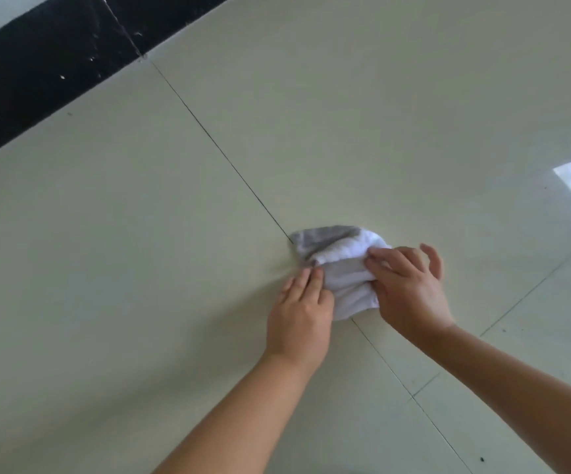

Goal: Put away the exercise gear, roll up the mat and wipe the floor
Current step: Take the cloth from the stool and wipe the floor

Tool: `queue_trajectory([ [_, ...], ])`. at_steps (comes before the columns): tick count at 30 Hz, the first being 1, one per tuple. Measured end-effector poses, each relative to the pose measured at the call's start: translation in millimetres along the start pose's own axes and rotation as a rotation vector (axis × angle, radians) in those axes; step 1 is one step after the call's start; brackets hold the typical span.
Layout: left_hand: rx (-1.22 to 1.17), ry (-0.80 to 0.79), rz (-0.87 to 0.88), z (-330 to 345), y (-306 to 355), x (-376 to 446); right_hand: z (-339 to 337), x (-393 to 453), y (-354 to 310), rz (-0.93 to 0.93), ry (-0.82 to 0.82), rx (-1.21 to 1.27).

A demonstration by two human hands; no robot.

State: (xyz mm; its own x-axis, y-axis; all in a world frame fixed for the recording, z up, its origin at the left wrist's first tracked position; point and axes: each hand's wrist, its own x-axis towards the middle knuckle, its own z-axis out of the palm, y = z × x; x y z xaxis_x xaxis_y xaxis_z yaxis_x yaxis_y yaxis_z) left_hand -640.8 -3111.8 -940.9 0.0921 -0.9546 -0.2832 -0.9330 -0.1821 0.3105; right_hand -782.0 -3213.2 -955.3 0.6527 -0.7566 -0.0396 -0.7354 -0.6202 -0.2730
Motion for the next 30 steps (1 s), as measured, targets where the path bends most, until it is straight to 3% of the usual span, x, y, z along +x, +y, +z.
queue_trajectory([
  [3,-0.025,-0.099,0.053,-2,38,47,-15,8,40,0.190,0.018,-0.025],
  [7,0.034,-0.025,0.021,-13,40,102,-29,85,40,0.361,-0.057,-0.027],
  [9,0.086,-0.010,-0.087,-41,25,123,-28,126,28,0.316,-0.080,-0.021],
  [14,0.299,0.285,-0.220,-89,-66,130,-14,200,-27,0.153,-0.205,-0.073],
  [17,0.271,0.090,-0.313,-88,-112,109,-2,219,-82,0.053,-0.289,-0.117],
  [22,0.258,0.063,-0.428,-86,-154,68,15,215,-139,-0.067,-0.325,-0.145],
  [27,0.172,0.056,-0.442,-76,-152,30,21,177,-147,-0.156,-0.308,-0.109],
  [30,0.141,0.186,-0.306,-62,-148,-2,37,135,-149,-0.314,-0.031,-0.084],
])
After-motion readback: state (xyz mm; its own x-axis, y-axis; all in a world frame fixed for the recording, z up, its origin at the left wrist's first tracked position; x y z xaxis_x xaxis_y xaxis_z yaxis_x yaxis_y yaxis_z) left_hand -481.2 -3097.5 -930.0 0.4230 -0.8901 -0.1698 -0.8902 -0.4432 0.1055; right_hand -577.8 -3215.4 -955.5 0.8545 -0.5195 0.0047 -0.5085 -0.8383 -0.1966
